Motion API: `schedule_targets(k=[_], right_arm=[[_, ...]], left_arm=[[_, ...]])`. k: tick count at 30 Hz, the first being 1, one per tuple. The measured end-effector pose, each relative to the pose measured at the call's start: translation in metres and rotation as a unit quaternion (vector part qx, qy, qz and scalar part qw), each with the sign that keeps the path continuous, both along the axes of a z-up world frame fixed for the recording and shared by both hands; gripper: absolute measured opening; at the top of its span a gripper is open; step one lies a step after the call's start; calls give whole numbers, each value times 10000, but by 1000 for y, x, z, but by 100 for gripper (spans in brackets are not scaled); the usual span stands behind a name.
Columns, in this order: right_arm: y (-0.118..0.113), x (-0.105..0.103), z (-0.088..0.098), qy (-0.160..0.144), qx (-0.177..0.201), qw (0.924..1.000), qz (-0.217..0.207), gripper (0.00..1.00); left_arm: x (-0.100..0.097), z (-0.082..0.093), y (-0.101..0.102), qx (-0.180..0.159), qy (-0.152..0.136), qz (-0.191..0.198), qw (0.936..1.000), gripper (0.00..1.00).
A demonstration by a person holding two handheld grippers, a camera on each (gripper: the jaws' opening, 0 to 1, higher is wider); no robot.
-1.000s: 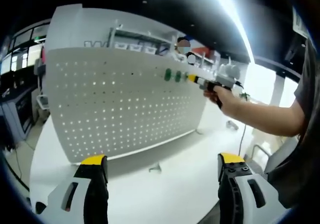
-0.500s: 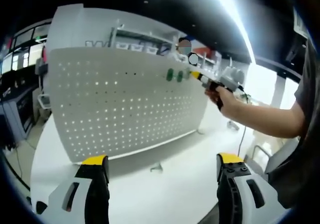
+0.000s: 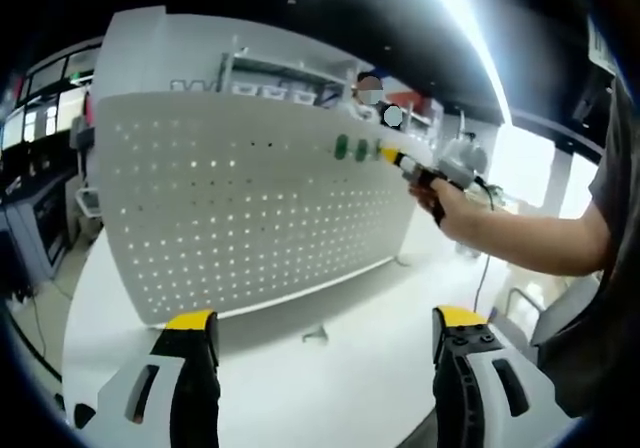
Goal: Insert the hook assembly into the mounting plate slot until the hook locks in place.
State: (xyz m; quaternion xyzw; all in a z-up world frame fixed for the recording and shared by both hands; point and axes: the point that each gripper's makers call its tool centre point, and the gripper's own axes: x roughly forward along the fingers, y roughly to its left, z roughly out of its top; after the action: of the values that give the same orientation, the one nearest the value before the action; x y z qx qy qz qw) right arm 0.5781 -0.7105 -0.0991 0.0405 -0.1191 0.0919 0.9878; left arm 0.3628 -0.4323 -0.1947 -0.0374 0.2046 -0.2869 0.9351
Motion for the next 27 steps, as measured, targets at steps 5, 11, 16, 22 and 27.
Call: schedule_targets(k=[5,11,16,22,27], right_arm=[[2,1,0,-50,-84,9999,-35,0],[4,-1,1,-87,-131,9998,-107,0],[6,-2,0,47,-276,9995,-143,1],[6,0,-3,232,-259,9994,-86,5],[10,-1,-3,291,-275,9992,-18,9]], left_arm=[[0,-1,2,13,10,25,10000,89],[1,-2,2,30,22,36,10000,89],[0,-2,-2,4,48,-7,10000,91],[-1,1,-2,7,9,-25,10000,91],[-4,3,-1,11,-19,-16,10000,92]])
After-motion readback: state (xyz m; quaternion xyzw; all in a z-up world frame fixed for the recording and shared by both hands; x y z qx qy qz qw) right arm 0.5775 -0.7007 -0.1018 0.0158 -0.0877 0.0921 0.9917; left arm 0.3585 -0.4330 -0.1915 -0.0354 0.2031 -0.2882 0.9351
